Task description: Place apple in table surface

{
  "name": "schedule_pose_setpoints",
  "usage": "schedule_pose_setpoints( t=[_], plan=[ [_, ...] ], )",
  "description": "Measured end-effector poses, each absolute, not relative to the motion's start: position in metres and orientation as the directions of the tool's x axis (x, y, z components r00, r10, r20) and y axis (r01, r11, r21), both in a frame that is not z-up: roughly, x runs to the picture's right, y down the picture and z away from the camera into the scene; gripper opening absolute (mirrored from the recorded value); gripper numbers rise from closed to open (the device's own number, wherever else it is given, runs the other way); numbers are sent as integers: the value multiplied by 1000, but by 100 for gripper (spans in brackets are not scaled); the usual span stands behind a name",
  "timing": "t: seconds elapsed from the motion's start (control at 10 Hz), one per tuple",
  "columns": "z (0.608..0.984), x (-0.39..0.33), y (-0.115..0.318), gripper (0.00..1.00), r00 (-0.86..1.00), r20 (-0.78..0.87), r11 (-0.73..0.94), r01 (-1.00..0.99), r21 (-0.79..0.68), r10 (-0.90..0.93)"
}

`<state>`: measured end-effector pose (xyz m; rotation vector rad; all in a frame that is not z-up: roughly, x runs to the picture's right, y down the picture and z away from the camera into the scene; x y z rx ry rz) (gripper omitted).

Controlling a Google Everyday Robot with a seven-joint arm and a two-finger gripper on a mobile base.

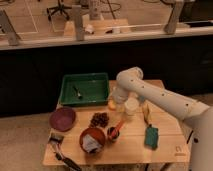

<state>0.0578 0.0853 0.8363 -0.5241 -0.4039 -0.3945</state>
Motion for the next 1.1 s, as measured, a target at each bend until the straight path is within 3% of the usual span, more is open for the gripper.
schedule_pose_setpoints(
  t=[0.6,1.1],
  plan=[
    [774,96,-1,49,880,385,861,407,-307,-278],
    [767,96,-5,49,886,370,873,394,-286,-279]
  ],
)
